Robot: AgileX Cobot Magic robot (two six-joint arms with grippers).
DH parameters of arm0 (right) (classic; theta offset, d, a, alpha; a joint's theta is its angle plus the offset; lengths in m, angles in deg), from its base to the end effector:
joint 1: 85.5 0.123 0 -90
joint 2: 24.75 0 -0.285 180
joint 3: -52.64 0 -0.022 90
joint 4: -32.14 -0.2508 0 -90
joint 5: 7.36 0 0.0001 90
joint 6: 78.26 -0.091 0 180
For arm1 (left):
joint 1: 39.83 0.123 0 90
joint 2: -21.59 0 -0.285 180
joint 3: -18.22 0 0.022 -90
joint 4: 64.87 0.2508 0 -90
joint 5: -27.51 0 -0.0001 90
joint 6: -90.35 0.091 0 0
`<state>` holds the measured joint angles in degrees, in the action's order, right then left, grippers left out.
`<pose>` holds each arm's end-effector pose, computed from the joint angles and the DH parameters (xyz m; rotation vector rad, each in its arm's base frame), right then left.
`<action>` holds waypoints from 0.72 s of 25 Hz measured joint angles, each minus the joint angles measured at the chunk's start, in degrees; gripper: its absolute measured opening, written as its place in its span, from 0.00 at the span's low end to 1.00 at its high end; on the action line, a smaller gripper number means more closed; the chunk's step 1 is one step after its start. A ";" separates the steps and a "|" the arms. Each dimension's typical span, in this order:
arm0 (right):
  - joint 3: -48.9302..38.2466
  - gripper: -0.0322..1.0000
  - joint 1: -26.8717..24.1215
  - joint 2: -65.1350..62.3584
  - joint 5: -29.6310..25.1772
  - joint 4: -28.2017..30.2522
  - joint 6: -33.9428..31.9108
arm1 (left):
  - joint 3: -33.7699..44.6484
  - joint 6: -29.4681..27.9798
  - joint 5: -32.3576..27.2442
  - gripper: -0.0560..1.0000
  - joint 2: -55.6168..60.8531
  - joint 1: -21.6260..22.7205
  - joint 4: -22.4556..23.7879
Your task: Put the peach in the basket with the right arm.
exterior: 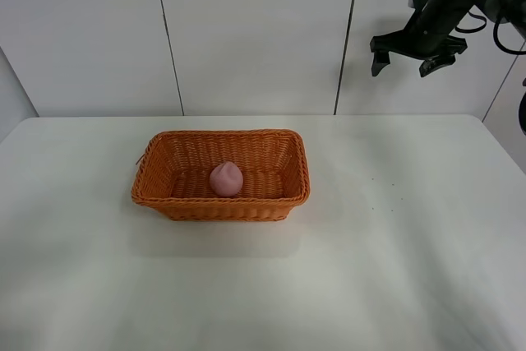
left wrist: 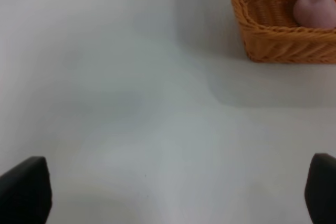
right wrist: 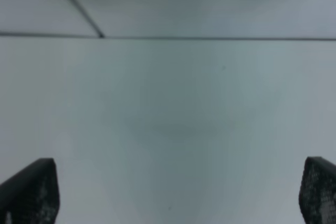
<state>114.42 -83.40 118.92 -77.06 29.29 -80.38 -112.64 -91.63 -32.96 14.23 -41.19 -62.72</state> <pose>0.5175 0.0232 0.2690 0.0077 2.6465 0.0921 -0.0046 0.0031 0.2750 -0.0126 2.0409 0.0084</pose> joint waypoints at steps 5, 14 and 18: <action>-6.07 0.71 0.25 -3.41 0.05 0.65 0.53 | 0.00 0.00 0.00 0.99 0.00 0.00 0.00; -31.97 0.71 0.25 -19.17 0.19 0.82 0.62 | 0.00 0.00 0.00 0.99 0.00 0.00 0.00; -47.27 0.71 0.25 -29.65 0.13 1.36 0.62 | 0.00 0.00 0.00 0.99 0.00 0.00 0.00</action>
<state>67.15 -83.15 89.27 -76.94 30.65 -79.77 -112.64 -91.63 -32.96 14.23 -41.19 -62.72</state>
